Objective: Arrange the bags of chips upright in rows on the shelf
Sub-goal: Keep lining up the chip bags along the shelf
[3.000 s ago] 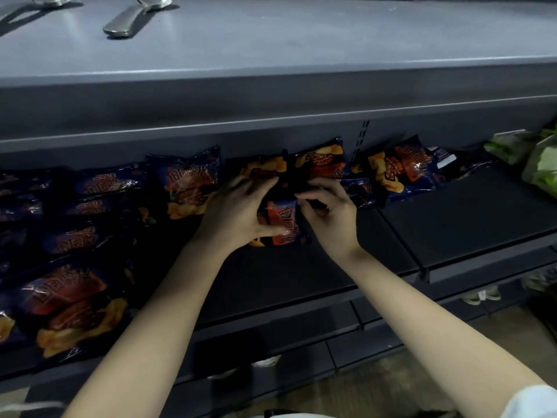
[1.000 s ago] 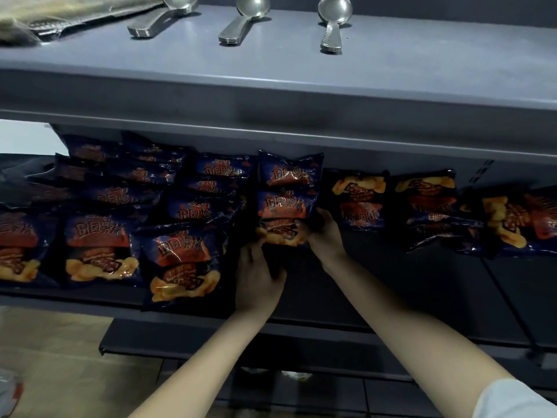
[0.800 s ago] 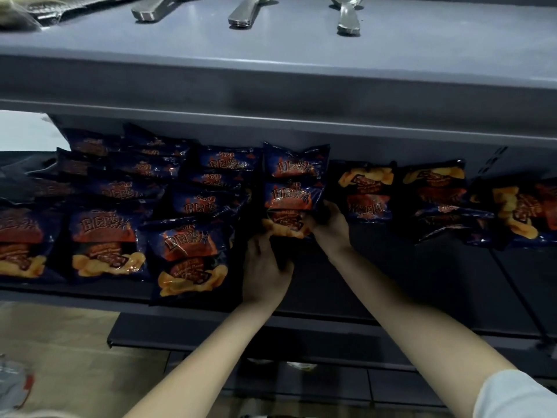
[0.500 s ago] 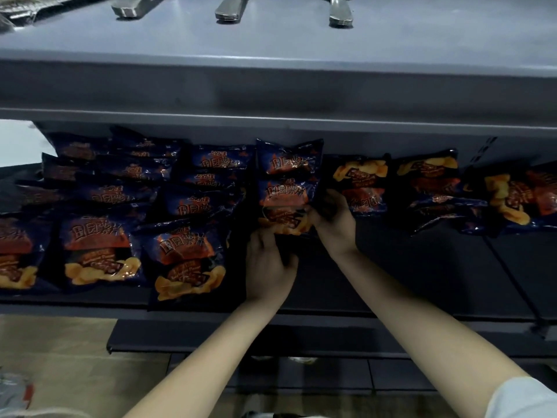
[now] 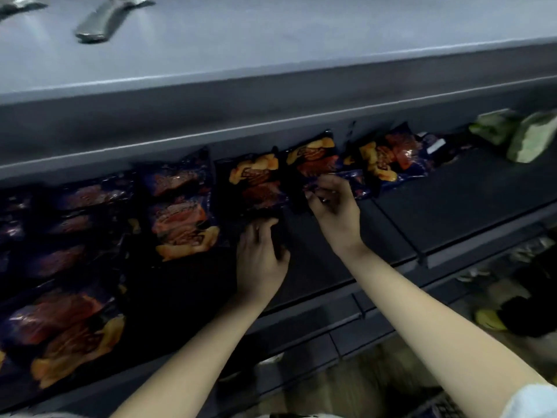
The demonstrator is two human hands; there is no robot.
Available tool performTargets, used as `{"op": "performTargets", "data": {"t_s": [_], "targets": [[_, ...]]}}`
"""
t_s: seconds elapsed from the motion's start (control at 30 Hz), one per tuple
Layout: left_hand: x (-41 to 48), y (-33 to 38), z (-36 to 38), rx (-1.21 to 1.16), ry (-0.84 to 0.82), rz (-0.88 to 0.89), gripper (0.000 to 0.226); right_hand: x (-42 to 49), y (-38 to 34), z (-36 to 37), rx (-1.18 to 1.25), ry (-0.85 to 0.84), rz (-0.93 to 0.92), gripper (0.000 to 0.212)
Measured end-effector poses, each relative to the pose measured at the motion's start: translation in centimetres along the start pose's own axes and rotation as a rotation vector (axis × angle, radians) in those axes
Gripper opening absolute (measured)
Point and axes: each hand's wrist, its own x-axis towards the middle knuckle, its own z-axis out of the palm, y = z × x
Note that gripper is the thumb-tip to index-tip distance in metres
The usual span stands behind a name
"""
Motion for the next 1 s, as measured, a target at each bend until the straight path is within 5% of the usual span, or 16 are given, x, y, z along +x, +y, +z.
{"op": "performTargets", "data": {"t_s": [0.37,0.83,1.0], "targets": [[9.4,5.3,5.8,0.042,0.026,0.135,0.082,-0.4,2.2,-12.4,-0.054,0.236,0.122,0.025],[13.0,5.2,9.5,-0.041,0.041,0.034,0.059,-1.4,4.3,-16.9,-0.103,0.274,0.192,0.025],[12.4,7.6,7.7,-0.153,0.182,0.176,0.053,-1.0,4.2,-16.9,-0.078,0.257,0.188,0.027]]}}
